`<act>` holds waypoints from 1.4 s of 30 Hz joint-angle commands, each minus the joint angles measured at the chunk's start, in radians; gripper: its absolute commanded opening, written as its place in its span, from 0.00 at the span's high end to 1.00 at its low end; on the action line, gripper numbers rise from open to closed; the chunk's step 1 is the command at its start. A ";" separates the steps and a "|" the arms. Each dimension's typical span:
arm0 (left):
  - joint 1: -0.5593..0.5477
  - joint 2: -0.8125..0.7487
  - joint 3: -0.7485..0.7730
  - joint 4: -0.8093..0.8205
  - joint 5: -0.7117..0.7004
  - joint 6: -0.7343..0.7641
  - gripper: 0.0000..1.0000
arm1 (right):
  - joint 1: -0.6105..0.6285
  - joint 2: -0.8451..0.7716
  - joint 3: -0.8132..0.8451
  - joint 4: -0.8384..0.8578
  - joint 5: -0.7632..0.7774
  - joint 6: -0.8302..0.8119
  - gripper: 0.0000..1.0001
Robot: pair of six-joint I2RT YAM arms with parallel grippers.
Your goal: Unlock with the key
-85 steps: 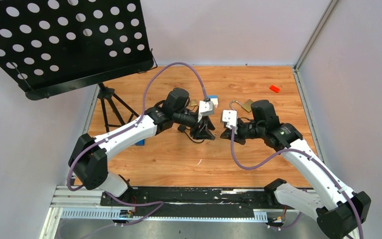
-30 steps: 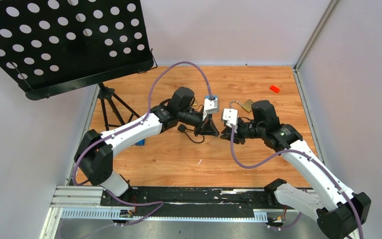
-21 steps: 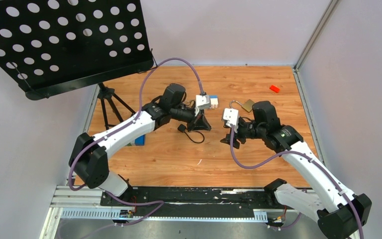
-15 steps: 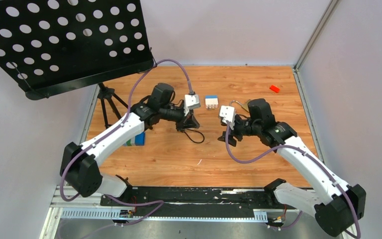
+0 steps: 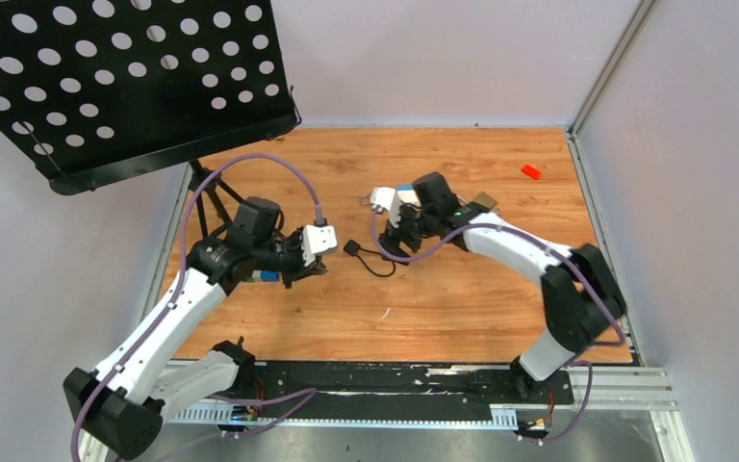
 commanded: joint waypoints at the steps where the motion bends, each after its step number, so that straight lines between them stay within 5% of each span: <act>1: 0.000 -0.080 -0.030 -0.111 -0.031 0.065 1.00 | 0.076 0.185 0.163 0.102 0.066 0.032 0.23; 5: 0.000 -0.137 -0.068 -0.131 -0.036 0.061 1.00 | 0.113 0.322 0.289 0.109 0.104 0.041 0.16; 16: 0.000 -0.193 -0.137 -0.107 -0.058 0.047 1.00 | 0.169 0.552 0.480 0.061 0.275 0.091 0.15; 28: 0.000 -0.178 -0.136 -0.085 -0.047 0.052 1.00 | 0.178 0.608 0.487 0.051 0.329 0.181 0.22; 42: 0.000 -0.162 -0.123 -0.064 -0.043 0.055 1.00 | 0.181 0.607 0.444 -0.010 0.380 0.265 0.44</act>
